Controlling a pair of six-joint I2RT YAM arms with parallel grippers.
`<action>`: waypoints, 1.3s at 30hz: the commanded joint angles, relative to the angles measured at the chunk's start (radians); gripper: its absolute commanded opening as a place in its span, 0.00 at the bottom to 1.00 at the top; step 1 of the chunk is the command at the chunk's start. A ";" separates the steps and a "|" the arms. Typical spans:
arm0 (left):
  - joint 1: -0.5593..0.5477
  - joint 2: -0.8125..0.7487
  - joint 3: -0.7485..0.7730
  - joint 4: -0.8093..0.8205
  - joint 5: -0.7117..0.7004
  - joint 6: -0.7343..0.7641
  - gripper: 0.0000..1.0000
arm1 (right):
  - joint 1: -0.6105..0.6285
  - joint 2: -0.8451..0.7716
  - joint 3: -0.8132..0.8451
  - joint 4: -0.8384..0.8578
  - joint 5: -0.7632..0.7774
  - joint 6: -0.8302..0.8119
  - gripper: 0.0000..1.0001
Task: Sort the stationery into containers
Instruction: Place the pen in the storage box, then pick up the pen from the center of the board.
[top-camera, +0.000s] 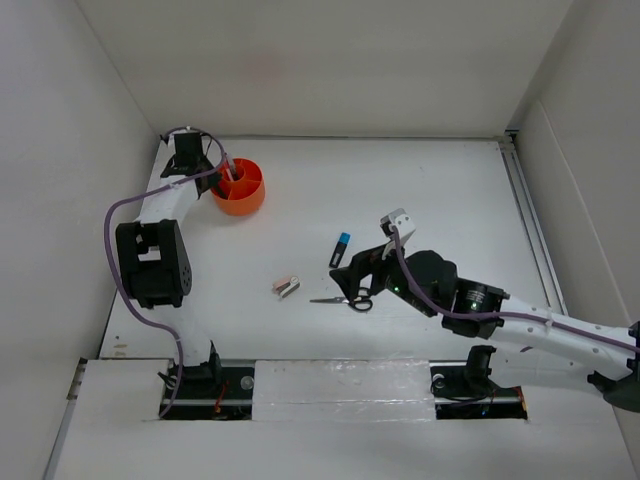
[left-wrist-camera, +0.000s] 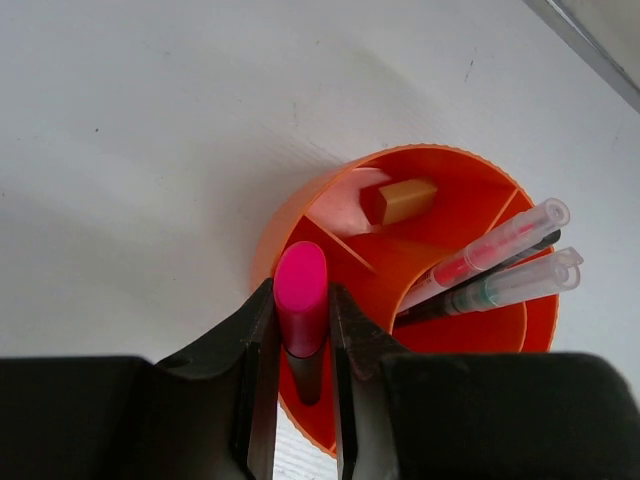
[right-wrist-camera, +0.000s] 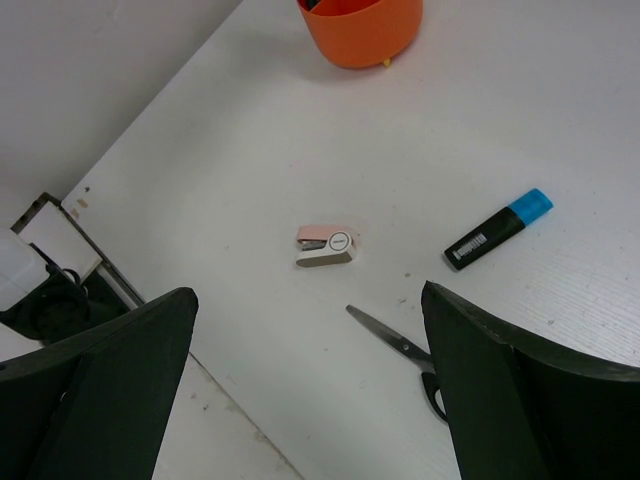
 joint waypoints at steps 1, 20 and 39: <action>0.007 -0.018 0.044 -0.010 -0.037 0.014 0.08 | 0.000 -0.030 0.003 0.021 -0.009 0.011 1.00; 0.007 -0.252 0.161 -0.169 -0.140 -0.048 1.00 | -0.102 0.322 0.181 -0.183 0.134 0.205 1.00; 0.007 -0.567 0.089 -0.199 -0.013 -0.018 1.00 | -0.256 0.991 0.663 -0.535 0.165 0.584 0.89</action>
